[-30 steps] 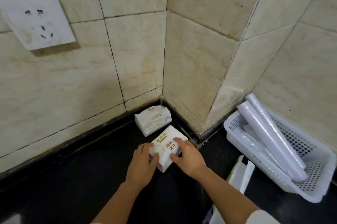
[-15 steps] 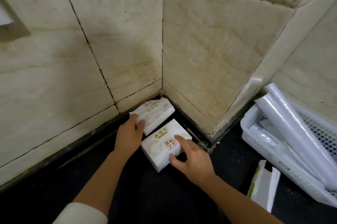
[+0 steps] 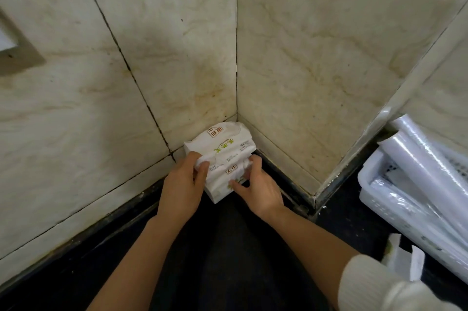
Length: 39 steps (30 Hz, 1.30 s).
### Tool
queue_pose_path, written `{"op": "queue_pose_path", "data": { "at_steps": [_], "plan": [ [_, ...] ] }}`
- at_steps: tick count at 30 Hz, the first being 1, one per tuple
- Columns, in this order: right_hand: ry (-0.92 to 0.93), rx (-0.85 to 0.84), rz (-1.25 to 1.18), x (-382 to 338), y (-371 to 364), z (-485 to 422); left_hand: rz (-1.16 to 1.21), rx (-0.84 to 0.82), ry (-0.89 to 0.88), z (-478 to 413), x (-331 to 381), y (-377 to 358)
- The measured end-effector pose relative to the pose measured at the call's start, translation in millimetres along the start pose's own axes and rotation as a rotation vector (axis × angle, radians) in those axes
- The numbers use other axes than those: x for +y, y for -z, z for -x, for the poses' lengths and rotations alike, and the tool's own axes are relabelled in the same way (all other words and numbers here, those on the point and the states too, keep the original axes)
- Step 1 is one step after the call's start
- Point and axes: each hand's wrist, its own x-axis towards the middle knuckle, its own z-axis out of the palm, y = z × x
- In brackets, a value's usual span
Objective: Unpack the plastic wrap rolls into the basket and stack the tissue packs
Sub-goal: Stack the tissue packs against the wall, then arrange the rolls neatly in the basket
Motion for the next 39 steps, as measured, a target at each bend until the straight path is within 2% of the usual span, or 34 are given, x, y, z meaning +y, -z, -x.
{"op": "queue_pose_path", "data": {
  "at_steps": [6,10,14,19,26,31,34,39],
  "plan": [
    [-0.034,-0.006,0.0,1,9,2,-0.046,-0.111,0.1,8,-1,0],
    [0.018,0.0,-0.074,10,33,38,-0.088,-0.002,0.148,27,23,4],
    [0.082,0.027,-0.005,32,72,91,-0.004,0.037,0.062,65,79,-14],
    [0.09,0.148,0.042,74,146,143,0.091,-0.119,-0.002,109,150,-74],
    [-0.062,0.312,0.119,142,247,167,-0.028,-0.359,-0.164,116,236,-158],
    [-0.193,0.257,0.279,183,288,161,-0.195,-0.484,-0.297,109,263,-203],
    [-0.23,0.188,0.398,197,294,147,-0.292,-0.513,-0.265,105,262,-221],
    [-0.254,0.139,0.425,211,288,121,-0.309,-0.521,-0.262,105,252,-231]
  ]
}}
